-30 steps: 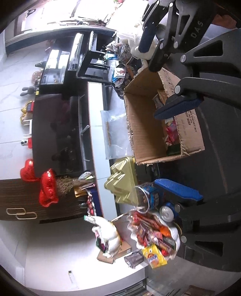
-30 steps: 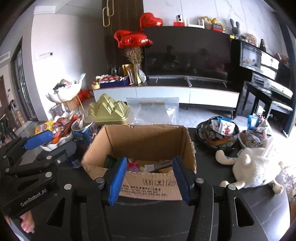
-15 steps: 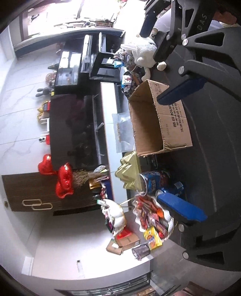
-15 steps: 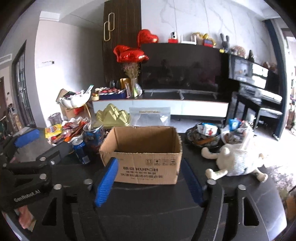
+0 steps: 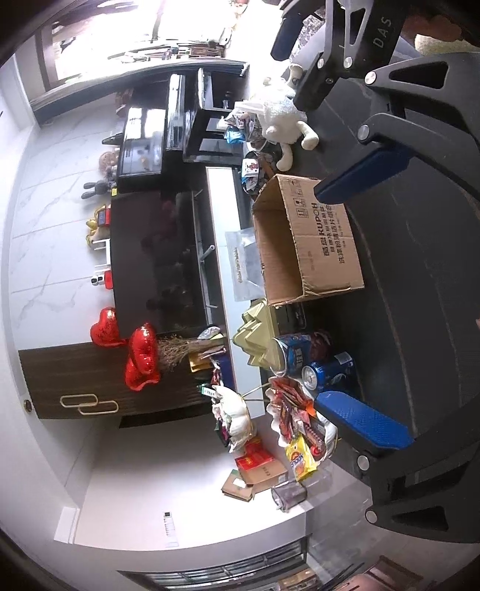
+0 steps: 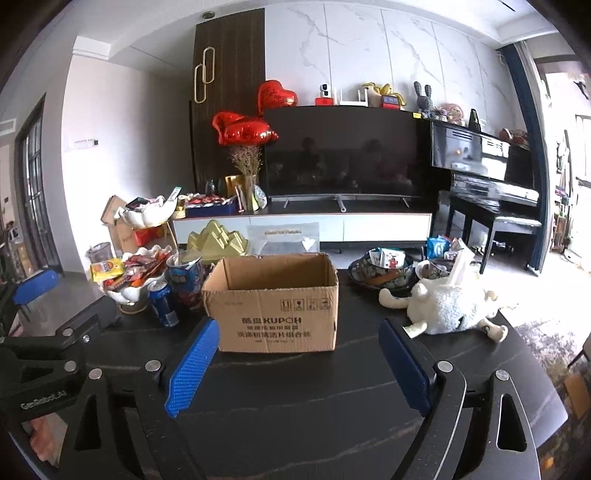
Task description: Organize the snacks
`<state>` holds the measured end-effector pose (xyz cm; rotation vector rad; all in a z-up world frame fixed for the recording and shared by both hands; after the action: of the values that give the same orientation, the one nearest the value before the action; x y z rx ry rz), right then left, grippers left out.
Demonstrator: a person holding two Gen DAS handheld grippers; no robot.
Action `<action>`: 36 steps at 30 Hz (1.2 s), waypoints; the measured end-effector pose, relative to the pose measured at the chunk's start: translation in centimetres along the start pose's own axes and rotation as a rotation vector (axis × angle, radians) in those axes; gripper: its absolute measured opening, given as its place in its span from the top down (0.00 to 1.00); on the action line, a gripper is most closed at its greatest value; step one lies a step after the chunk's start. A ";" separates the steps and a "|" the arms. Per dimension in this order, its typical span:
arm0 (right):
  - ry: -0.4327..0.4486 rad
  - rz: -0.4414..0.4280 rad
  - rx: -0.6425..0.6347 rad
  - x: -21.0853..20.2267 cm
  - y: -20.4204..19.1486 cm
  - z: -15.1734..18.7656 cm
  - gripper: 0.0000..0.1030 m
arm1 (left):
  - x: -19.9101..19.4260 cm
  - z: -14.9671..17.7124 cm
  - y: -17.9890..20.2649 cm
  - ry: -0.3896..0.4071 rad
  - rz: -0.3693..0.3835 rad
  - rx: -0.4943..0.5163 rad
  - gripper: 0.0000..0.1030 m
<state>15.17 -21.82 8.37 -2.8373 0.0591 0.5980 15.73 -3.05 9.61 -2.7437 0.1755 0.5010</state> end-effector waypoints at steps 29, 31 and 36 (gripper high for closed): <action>0.039 -0.016 -0.022 -2.8 -0.2 1.1 0.14 | -2.1 0.8 0.2 0.030 -0.001 -0.031 0.00; 0.042 -0.017 -0.020 -2.9 -0.2 1.1 0.14 | -2.1 0.8 0.1 0.028 -0.001 -0.030 0.00; 0.041 -0.017 -0.021 -2.9 -0.2 1.1 0.14 | -2.1 0.8 0.2 0.030 -0.003 -0.030 0.00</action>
<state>12.09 -21.35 8.64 -2.8678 0.0352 0.5404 13.44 -2.80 9.63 -2.7815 0.1719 0.4655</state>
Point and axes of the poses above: each gripper's, at about its wrist camera, not at the fingertips, and x roughly the way its jaws point, y to its right, z to its underside, the point moved 5 cm from there along x, roughly the way its jaws point, and after that the axes turned 12 degrees about x, right-handed, at the moved point
